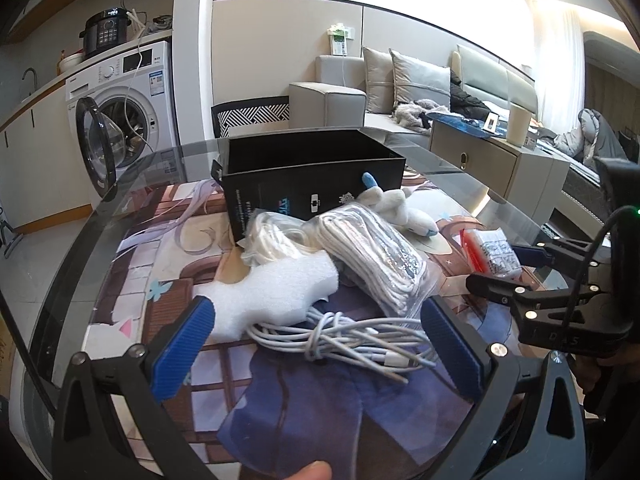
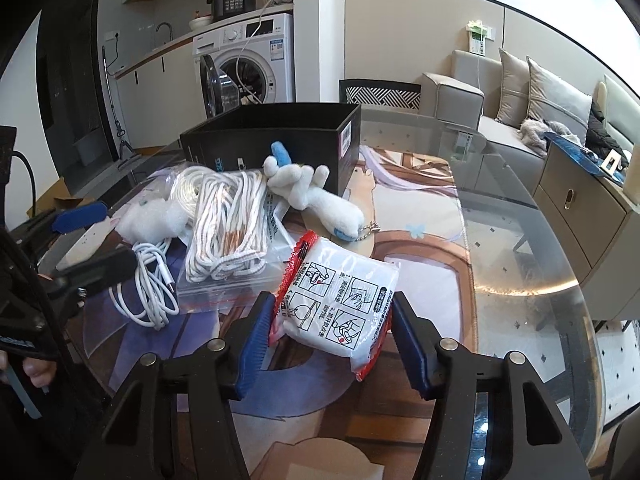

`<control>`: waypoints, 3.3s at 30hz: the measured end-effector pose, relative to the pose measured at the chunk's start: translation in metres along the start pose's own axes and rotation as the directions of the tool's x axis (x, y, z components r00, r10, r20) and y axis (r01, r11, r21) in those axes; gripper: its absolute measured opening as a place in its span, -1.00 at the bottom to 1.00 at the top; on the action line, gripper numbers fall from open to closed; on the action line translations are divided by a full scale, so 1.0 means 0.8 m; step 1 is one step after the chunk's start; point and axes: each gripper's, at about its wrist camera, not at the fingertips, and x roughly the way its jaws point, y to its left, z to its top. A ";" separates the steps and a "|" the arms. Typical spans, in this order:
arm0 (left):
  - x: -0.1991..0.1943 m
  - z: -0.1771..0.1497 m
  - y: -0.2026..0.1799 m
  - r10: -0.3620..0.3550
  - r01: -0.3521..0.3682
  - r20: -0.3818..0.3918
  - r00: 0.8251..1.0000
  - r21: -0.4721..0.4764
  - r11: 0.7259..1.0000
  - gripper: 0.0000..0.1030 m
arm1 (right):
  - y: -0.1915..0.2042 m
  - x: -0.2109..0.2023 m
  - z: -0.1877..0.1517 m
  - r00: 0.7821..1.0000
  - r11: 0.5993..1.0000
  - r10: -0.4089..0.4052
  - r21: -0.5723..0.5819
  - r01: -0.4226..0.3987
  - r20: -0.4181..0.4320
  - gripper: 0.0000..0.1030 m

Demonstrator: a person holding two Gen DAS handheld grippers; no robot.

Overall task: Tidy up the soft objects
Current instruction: 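Reach the right tool to the red-edged packet and grasp it, then grasp the white foam block with the left tool while the right tool lifts the packet, then lower the foam block and packet into the black box and open both tools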

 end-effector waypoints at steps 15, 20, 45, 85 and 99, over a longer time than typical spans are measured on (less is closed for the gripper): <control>0.026 -0.008 0.007 0.077 -0.080 -0.121 0.990 -0.019 0.997 1.00 | -0.005 -0.002 0.001 1.000 1.000 0.005 0.013 -0.005 0.008 0.14; 0.020 -0.017 0.021 0.057 -0.067 -0.147 0.988 -0.064 0.996 1.00 | -0.003 0.000 0.001 1.000 1.000 0.008 0.012 -0.008 0.004 0.14; 0.028 0.002 0.062 -0.016 -0.005 -0.147 0.989 -0.141 0.990 1.00 | -0.002 -0.002 0.000 1.000 1.000 0.017 0.004 -0.018 0.018 0.14; 0.014 0.063 0.049 -0.018 0.014 -0.065 0.998 -0.069 0.998 0.75 | 0.015 -0.035 0.067 0.988 0.996 0.088 -0.038 -0.084 0.124 0.14; 0.025 0.103 0.055 0.036 -0.035 0.016 0.999 -0.063 0.997 0.75 | 0.015 -0.032 0.117 0.967 0.985 0.168 -0.066 -0.158 0.191 0.14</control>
